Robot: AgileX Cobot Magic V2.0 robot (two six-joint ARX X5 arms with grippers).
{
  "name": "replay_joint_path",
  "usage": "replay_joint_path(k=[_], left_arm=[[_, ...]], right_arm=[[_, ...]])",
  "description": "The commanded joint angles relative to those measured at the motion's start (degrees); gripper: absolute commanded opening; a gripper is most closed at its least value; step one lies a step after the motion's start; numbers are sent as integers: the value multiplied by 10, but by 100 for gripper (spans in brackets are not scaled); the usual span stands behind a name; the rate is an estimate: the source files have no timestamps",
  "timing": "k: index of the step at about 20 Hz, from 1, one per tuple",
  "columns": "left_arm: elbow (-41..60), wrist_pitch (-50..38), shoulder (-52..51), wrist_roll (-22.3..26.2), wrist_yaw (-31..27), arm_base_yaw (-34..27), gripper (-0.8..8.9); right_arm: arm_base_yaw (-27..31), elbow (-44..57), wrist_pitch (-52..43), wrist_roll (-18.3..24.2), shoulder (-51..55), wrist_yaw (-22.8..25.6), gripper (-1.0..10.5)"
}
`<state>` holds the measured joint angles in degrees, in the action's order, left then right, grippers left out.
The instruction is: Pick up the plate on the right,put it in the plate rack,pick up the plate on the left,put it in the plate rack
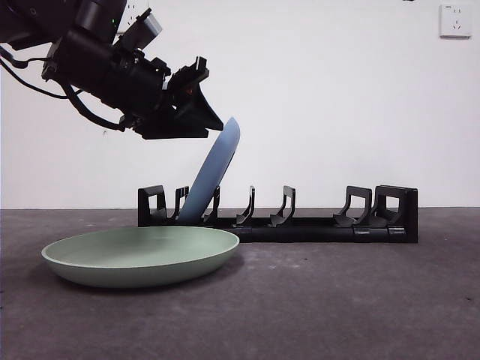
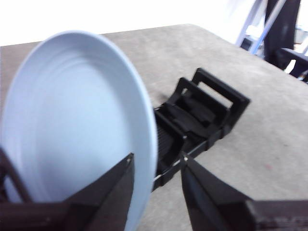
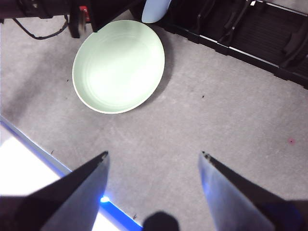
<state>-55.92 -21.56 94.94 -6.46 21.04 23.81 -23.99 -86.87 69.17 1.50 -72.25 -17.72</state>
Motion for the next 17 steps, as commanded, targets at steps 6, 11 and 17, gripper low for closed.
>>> replay_joint_path(k=[6,11,17], left_arm=[[-1,108,-114,35,4,2,166],[-1,269,-260,111,3,2,166],[-1,485,-423,250,-3,2,252]], right_arm=[[-1,7,-19,0,-12,1,315],[-1,7,-51,0,-52,-16,315],[-21,7,-108,-5,-160,-59,315]])
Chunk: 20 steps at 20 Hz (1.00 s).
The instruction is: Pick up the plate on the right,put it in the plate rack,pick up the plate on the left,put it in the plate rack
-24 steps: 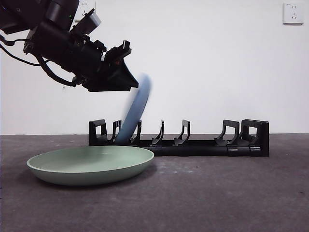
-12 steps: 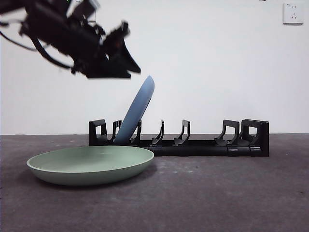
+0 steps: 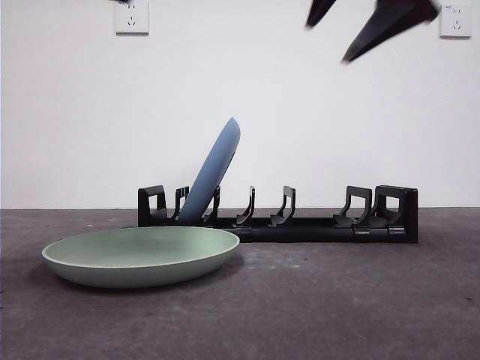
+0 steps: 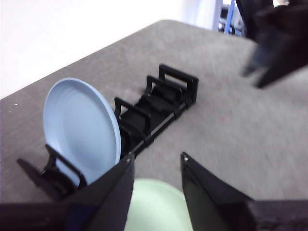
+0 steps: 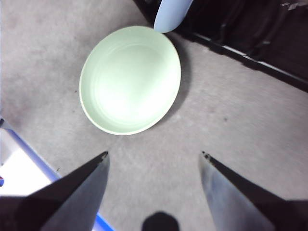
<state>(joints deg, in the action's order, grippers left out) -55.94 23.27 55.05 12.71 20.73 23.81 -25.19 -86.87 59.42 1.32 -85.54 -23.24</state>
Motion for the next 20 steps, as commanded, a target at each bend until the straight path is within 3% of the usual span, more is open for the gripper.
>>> replay_joint_path(k=[1,8,20], left_arm=[[-1,66,-44,72,0,2,324],[-1,182,-101,97,0,2,355],[-1,201,-101,120,0,2,355]], right_arm=[[-18,7,-21,-5,-51,-4,315],[-53,7,-103,-27,-213,-4,316],[-64,7,-214,-80,-311,-3,315]])
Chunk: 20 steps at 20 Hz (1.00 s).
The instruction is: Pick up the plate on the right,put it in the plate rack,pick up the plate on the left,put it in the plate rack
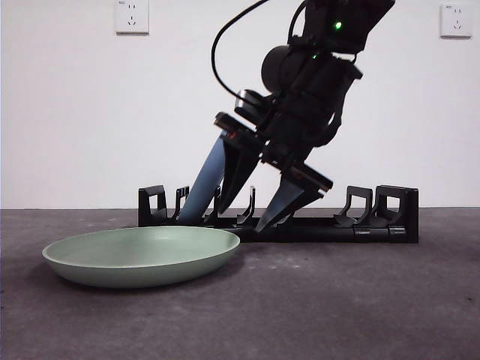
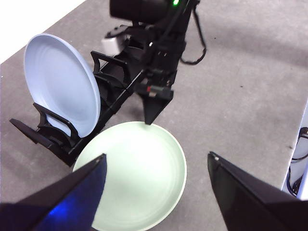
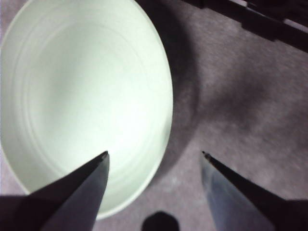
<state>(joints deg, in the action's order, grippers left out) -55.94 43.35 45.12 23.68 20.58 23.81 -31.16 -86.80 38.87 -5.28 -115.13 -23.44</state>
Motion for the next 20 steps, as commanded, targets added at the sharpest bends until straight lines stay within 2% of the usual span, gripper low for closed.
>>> replay_joint_path(k=[1,14,18,20], left_arm=[[-1,0,-1,13,2,2,355],[-1,10,-1,23,2,2,355],[-1,17,-1,25,2,2,355],[-1,19,-1,26,2,2,355]], right_arm=[[-5,6,-14,-18,-20,-3,315],[-23,6,-48,-36,-57,9,292],[-25,6,-52,-36,-58,10,51],[-25,6,-53,-37,-58,14,-19]])
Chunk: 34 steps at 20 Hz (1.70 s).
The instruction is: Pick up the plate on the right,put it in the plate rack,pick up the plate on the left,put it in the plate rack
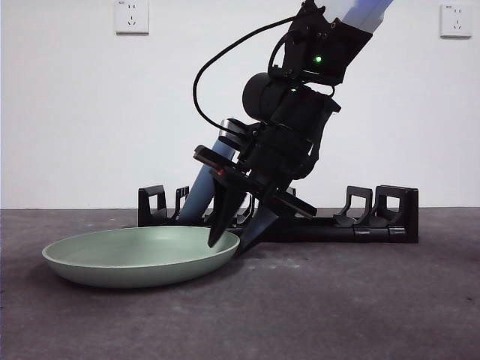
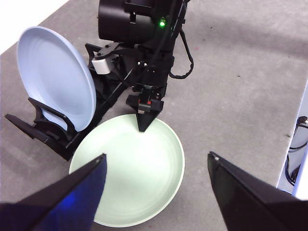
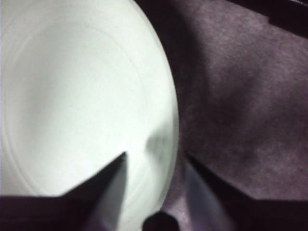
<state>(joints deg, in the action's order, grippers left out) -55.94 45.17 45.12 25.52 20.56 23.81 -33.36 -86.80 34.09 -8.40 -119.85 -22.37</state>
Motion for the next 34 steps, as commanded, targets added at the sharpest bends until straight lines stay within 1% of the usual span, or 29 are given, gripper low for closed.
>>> replay_joint_path(k=[1,4,8,11,13,16,17,19,21,22,24,27,30,34], left_arm=[[-1,2,-1,11,2,2,355],[-1,10,-1,27,2,2,355],[-1,28,1,49,3,5,355],[-1,36,5,54,2,21,355],[-1,36,12,77,2,47,355],[-1,32,36,104,1,106,355],[-1,28,46,113,-9,129,356],[-1,7,68,141,-52,180,356],[-1,-23,93,191,-118,234,357],[-1,-43,111,219,-169,260,357],[-1,-72,145,266,-235,298,356],[-1,-118,197,303,-298,329,355],[-1,-147,228,322,-312,337,355],[-1,-165,250,322,-314,339,341]], right_arm=[[-3,6,-4,-7,-11,5,-16],[-3,6,5,-6,-11,23,-16],[-3,6,16,-6,-6,22,-17],[5,6,36,-1,14,20,-17],[13,6,64,13,48,19,-17],[36,6,124,42,121,20,-17],[47,6,146,51,148,23,-17],[69,6,183,62,196,30,-17],[94,6,219,70,235,28,-17],[107,6,242,77,250,28,-17],[126,6,277,87,273,25,-17],[142,6,301,89,296,-7,-17],[143,6,306,90,309,-13,-17],[143,6,310,89,316,-12,-17]])
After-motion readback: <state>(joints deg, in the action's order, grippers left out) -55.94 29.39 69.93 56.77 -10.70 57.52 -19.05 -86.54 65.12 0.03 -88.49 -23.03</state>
